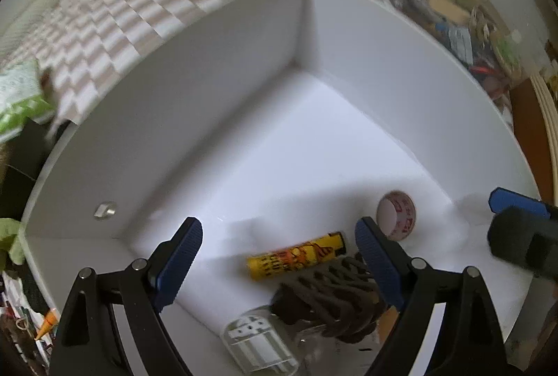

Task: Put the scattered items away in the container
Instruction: 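Withdraw both tools up and away from the box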

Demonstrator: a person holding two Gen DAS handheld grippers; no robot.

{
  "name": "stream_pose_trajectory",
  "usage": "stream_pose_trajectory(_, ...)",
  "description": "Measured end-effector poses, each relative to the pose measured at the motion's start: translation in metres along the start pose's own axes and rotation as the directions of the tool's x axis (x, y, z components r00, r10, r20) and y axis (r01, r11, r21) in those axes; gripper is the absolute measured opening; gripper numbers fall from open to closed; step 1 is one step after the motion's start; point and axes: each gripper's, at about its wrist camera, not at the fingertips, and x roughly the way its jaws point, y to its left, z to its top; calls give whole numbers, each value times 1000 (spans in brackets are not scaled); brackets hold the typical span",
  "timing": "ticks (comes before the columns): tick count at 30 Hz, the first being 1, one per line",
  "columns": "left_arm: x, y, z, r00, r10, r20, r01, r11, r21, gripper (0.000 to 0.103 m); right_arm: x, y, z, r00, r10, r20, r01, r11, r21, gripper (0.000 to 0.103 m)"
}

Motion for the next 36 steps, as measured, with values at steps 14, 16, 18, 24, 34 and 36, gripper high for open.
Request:
stream_pose_trajectory(14, -71, 26, -19, 975, -5, 224, 15, 999, -43, 103, -37, 37, -20, 984, -26, 178, 60, 979, -193, 103)
stream_pose_trajectory(16, -81, 24, -21, 969, -4, 248, 14, 999, -41, 103, -45, 42, -26, 980, -24, 197, 65, 976, -206, 103)
stream_pose_trajectory(18, -97, 25, -28, 960, 5, 280, 7, 999, -42, 103, -52, 47, -32, 976, -22, 215, 70, 973, -218, 103)
stream_pose_trajectory(24, -137, 33, -51, 940, 14, 341, 13, 997, -77, 103, -78, 66, -49, 957, 19, 291, 55, 968, -245, 103)
stream_pose_trajectory(34, -185, 41, -95, 907, 73, 414, -35, 995, -98, 103, -110, 94, -95, 903, 27, 430, 136, 929, -345, 103)
stream_pose_trajectory(36, -193, 41, -103, 903, 76, 423, -39, 995, -96, 103, -111, 97, -103, 896, 26, 443, 154, 917, -367, 103)
